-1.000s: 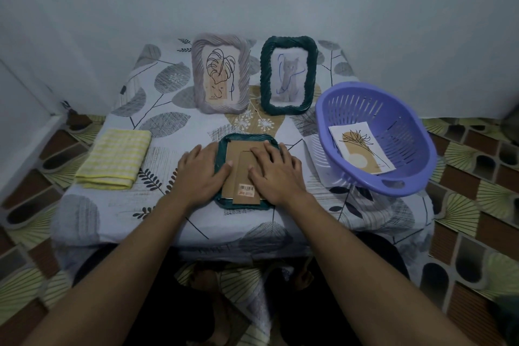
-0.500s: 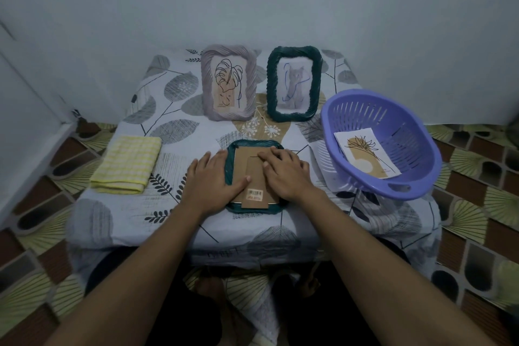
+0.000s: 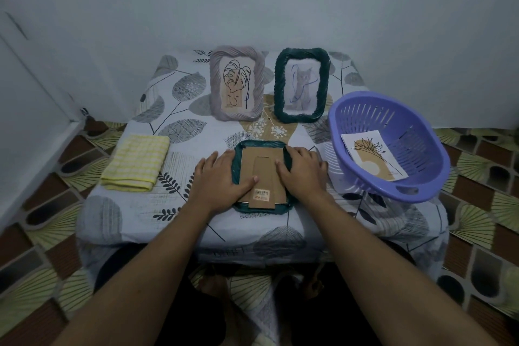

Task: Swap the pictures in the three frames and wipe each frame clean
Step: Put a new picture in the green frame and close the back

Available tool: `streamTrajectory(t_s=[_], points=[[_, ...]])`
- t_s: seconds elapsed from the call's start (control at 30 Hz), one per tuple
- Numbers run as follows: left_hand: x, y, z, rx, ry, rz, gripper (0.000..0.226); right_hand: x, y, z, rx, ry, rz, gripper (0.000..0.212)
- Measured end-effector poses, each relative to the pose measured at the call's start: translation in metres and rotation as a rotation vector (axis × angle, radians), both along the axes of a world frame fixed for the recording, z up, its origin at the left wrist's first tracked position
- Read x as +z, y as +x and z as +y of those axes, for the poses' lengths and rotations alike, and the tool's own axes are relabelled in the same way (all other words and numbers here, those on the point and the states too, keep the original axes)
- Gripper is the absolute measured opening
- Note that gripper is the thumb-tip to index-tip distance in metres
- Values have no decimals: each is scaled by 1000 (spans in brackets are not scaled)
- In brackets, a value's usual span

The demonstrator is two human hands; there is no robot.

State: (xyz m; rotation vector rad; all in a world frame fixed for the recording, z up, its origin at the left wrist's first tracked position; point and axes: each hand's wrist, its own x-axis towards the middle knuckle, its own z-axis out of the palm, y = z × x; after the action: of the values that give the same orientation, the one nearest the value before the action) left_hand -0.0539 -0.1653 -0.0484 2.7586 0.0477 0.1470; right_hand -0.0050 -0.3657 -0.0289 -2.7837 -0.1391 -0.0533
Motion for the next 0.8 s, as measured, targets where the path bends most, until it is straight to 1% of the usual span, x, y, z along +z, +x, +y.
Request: streamTrajectory(t_s=[0.2,0.43,0.53,0.8], points=[[-1,0,0,1,5,-6,95,3,3,8,-134,187,96,51],[1,0,0,3,-16,2,95,4,6,12,-197,306,159,42],[1,0,0,4,-15,2,97,5,7,12,-200,323,176,40],[4,-2,-1,4,-26,-4,91,7,4,12,-177,258,169,44]])
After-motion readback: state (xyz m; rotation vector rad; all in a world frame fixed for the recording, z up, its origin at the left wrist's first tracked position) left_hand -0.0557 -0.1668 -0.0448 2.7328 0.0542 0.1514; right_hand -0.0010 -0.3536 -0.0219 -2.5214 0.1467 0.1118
